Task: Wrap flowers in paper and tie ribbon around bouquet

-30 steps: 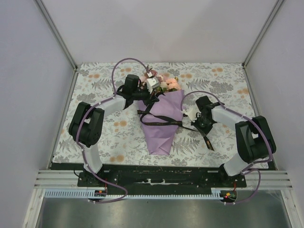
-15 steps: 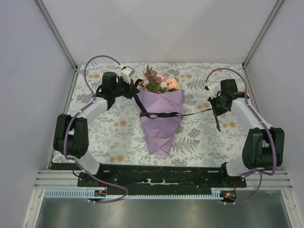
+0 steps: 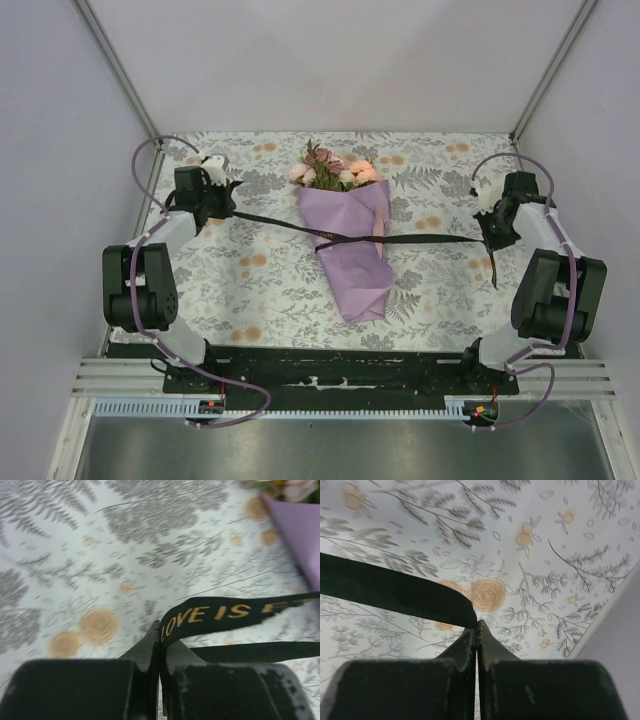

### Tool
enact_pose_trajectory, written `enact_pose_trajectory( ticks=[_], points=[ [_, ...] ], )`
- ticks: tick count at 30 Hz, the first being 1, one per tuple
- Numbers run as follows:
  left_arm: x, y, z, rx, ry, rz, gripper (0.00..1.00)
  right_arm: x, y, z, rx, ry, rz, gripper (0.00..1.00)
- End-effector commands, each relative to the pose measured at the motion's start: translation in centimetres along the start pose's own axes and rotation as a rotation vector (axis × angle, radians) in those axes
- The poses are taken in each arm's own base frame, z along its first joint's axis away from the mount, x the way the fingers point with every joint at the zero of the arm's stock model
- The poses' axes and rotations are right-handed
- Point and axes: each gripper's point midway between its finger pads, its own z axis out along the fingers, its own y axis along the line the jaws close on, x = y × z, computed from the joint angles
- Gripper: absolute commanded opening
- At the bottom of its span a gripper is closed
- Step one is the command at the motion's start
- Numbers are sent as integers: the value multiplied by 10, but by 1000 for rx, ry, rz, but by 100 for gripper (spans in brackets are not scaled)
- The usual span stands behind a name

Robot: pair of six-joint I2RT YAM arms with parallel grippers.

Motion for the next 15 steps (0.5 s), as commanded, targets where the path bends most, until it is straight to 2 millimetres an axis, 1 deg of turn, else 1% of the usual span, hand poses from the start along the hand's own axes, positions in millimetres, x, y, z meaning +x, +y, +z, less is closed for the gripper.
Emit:
enact_pose_trajectory(
  ticks=[1, 3, 4, 5, 8, 12, 15],
  points=[
    [7, 65, -17, -168, 38, 72, 2, 48, -29, 16, 42, 155, 12, 0],
    [14, 91, -19, -221, 61, 62, 2, 68, -43, 24, 52, 206, 51, 0],
    [17, 102, -19, -243, 73, 59, 2, 74, -52, 26, 61, 216, 67, 0],
    [20, 115, -20, -273, 88, 66, 2, 84, -62, 28, 66, 235, 97, 0],
    [24, 150, -23, -344, 119, 77, 2, 103, -93, 29, 101, 266, 163, 0],
    [28, 192, -28, -433, 156, 97, 2, 125, -135, 21, 187, 287, 178, 0],
    [28, 221, -32, -494, 174, 103, 2, 141, -160, 12, 257, 299, 169, 0]
  ],
)
